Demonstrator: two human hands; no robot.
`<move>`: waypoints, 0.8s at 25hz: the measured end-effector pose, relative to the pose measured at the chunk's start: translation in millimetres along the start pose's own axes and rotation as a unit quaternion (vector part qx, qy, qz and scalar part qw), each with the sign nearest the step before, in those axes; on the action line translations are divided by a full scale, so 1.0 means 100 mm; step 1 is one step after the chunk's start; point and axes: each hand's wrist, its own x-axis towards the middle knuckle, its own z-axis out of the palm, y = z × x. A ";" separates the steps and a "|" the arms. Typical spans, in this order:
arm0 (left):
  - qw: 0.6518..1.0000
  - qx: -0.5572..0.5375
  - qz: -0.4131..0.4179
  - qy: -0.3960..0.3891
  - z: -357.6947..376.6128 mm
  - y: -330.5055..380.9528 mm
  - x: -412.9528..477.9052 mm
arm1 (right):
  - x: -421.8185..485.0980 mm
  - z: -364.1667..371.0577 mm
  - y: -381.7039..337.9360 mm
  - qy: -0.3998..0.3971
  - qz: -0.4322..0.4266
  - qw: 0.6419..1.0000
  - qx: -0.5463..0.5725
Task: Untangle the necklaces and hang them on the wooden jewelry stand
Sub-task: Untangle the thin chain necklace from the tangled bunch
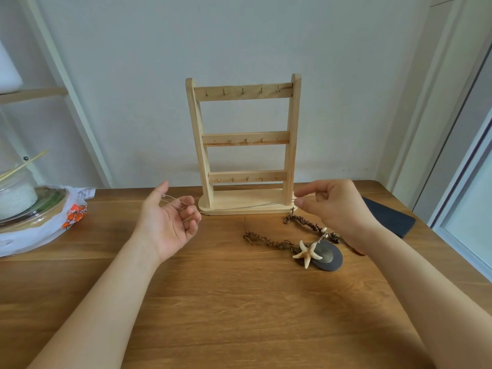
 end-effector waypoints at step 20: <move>0.922 0.179 0.274 0.207 0.00 -0.08 0.14 | 0.01 0.10 -0.02 -0.078 0.155 0.880 0.442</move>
